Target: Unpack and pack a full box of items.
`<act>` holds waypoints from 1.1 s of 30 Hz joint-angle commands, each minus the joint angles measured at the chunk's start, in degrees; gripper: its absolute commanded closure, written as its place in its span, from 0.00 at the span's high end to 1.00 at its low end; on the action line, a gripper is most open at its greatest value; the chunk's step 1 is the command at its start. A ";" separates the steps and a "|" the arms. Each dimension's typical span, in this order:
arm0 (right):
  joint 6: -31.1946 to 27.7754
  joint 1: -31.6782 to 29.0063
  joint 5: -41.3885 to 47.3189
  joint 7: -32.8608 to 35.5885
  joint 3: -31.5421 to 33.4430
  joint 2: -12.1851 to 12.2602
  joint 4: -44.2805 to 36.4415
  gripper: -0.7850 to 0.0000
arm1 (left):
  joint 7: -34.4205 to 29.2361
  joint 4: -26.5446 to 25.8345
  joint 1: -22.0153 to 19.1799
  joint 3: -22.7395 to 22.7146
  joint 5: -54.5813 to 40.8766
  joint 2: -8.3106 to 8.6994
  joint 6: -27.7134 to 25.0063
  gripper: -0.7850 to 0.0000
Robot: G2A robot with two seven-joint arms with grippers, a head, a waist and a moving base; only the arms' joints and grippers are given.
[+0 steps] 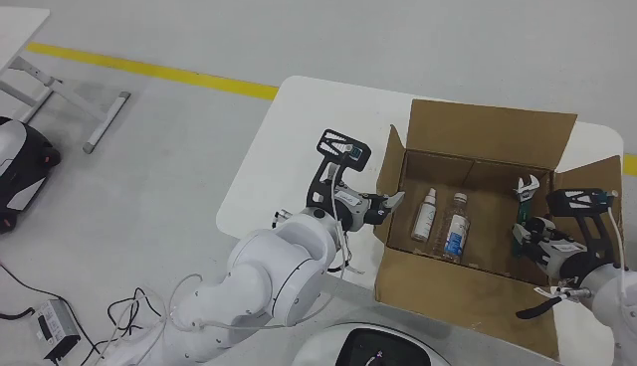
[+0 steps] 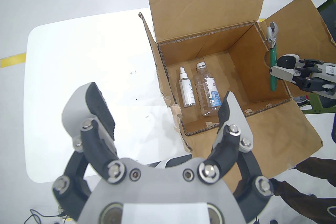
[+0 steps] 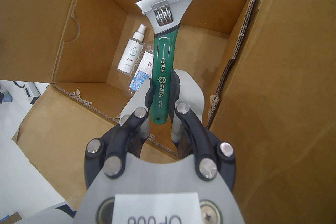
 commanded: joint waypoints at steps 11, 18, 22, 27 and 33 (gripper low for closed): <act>0.00 0.01 -0.01 0.00 -0.01 0.00 0.01 0.00 | 0.00 0.00 0.00 0.00 0.00 0.00 0.00 1.00; 0.00 0.01 -0.01 0.00 -0.01 0.00 0.01 0.00 | 0.00 0.00 0.00 0.00 0.00 0.00 0.00 1.00; 0.00 0.01 -0.01 0.00 -0.01 0.00 0.01 0.20 | 0.00 0.00 0.00 0.00 0.00 0.00 0.00 1.00; 0.00 0.01 -0.01 0.00 -0.01 0.00 0.01 0.75 | 0.00 0.00 0.00 0.00 0.00 0.00 0.00 1.00; 0.00 0.01 -0.01 0.00 -0.01 0.00 0.01 1.00 | 0.00 0.00 0.00 0.00 0.00 0.00 0.00 0.07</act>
